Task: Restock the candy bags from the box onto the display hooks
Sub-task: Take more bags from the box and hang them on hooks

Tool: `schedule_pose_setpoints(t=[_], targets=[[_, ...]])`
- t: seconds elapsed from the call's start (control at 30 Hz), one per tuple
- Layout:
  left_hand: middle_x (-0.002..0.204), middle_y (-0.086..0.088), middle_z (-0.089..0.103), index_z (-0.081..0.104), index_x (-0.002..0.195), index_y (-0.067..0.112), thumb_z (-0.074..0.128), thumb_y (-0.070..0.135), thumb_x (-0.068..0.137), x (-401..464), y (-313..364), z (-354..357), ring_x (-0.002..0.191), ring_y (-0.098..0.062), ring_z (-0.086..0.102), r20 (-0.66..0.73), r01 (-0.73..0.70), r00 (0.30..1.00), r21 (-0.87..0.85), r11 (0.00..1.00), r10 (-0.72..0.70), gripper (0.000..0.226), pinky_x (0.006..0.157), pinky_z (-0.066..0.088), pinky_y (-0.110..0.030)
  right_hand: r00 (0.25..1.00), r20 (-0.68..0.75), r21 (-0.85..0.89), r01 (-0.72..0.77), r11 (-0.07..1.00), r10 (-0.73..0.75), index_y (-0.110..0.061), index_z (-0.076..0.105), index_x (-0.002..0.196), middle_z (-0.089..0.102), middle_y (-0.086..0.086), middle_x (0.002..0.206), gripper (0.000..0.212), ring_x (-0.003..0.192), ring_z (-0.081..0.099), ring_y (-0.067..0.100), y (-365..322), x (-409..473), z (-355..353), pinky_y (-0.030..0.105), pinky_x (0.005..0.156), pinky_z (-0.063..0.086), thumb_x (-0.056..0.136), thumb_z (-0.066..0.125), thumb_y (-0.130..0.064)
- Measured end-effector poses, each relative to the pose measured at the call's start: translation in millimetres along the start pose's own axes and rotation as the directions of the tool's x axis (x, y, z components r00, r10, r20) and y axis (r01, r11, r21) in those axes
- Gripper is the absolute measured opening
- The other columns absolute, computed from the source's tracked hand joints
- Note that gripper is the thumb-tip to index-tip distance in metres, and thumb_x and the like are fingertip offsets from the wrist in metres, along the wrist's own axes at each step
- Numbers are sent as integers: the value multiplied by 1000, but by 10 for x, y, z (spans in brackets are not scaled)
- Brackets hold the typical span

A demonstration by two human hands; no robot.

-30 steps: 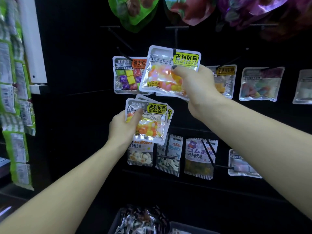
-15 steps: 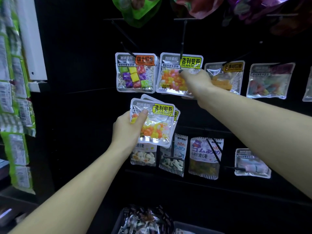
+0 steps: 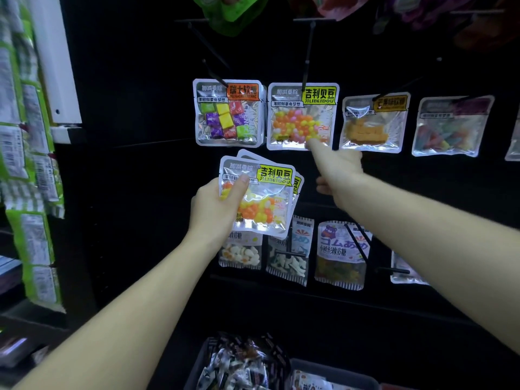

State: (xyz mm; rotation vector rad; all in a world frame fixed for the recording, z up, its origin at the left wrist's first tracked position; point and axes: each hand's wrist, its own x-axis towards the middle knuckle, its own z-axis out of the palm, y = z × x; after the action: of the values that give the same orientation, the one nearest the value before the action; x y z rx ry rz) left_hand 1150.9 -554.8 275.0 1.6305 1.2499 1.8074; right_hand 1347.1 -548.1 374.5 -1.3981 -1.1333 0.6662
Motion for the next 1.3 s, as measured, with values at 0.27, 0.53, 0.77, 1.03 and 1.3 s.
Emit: schedule_pose_setpoints(t=[0.27, 0.53, 0.77, 1.03, 1.3], targets=[[93, 6, 61, 62, 99, 15, 60, 66, 93, -42, 73, 28, 83, -2, 53, -22, 45, 999, 12, 999, -44, 50, 81, 48, -30, 907, 420, -98, 1, 995, 41, -21, 52, 113, 61, 13, 125, 67, 114, 64, 26, 500, -643, 22, 49, 101, 53, 79, 67, -76], [92, 5, 76, 73, 89, 39, 62, 55, 98, -74, 159, 42, 95, -20, 72, -8, 46, 999, -19, 999, -46, 20, 88, 58, -42, 912, 398, -14, 113, 994, -98, -15, 48, 93, 61, 8, 98, 55, 91, 63, 24, 573, -519, 16, 43, 83, 52, 74, 89, -45], [85, 22, 73, 69, 94, 23, 53, 57, 102, -18, 164, 11, 83, 4, 68, 48, 212, 977, -178, 961, -207, 38, 80, 49, -24, 893, 435, 135, 62, 989, -115, -11, 58, 95, 61, 26, 96, 56, 84, 55, 25, 579, -483, 25, 43, 77, 47, 63, 88, -46], [114, -8, 74, 66, 109, 19, 57, 57, 100, -51, 230, 1, 100, -23, 73, 95, 212, 975, -136, 968, -200, 40, 90, 57, -44, 895, 440, 198, -14, 980, -76, 1, 74, 111, 70, 25, 124, 22, 97, 66, 33, 619, -411, -161, 49, 91, 53, 91, 75, -10], [100, -5, 69, 63, 96, 22, 69, 29, 99, -89, 196, -9, 66, -4, 71, 47, 144, 989, -150, 978, -138, 10, 52, 56, -21, 921, 386, 197, -22, 980, -57, -2, 63, 111, 68, 23, 125, 20, 105, 68, 36, 582, -408, -240, 66, 101, 52, 94, 69, -10]])
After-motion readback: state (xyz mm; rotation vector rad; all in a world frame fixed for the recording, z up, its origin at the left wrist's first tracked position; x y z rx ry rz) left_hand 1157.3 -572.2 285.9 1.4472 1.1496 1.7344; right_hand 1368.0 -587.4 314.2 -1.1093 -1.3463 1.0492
